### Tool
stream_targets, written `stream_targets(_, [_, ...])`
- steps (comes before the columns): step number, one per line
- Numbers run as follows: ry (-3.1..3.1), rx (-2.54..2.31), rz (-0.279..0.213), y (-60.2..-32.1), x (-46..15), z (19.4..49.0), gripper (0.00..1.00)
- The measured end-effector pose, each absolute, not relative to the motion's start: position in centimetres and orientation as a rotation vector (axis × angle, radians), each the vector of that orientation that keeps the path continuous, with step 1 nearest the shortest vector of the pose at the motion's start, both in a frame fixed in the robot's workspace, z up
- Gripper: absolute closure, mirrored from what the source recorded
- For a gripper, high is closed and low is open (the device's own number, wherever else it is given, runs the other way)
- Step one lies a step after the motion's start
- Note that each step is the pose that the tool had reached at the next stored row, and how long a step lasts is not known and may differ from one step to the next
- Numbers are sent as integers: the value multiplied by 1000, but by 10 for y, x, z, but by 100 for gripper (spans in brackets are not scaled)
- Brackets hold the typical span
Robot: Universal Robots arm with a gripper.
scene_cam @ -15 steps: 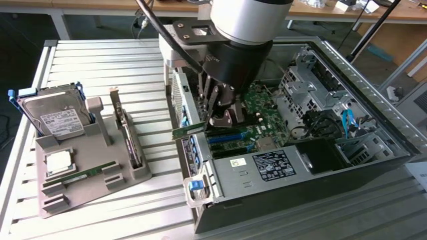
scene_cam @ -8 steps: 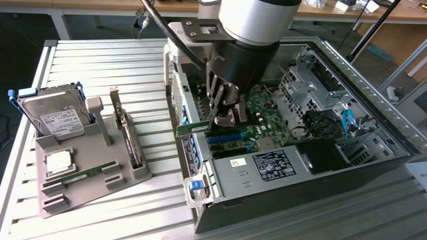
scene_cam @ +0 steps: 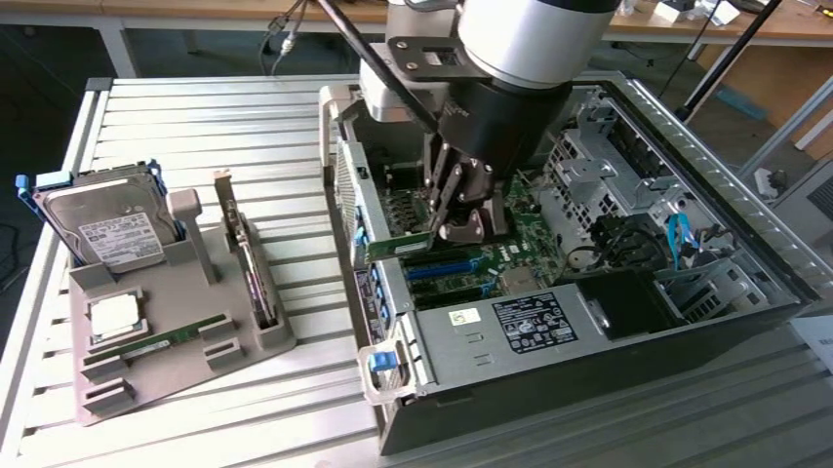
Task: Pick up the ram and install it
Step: 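Pick up the ram and move it above insertion slot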
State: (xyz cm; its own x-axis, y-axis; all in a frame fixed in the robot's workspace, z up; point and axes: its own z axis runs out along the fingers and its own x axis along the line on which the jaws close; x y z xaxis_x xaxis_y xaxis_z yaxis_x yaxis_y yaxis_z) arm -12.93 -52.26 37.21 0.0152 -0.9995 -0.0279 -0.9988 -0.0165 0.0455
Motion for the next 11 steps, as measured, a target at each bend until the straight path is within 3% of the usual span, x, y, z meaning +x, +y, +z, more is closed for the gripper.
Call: stream_targets(11, [-2209, 2214, -82, -523, -95, 372, 86])
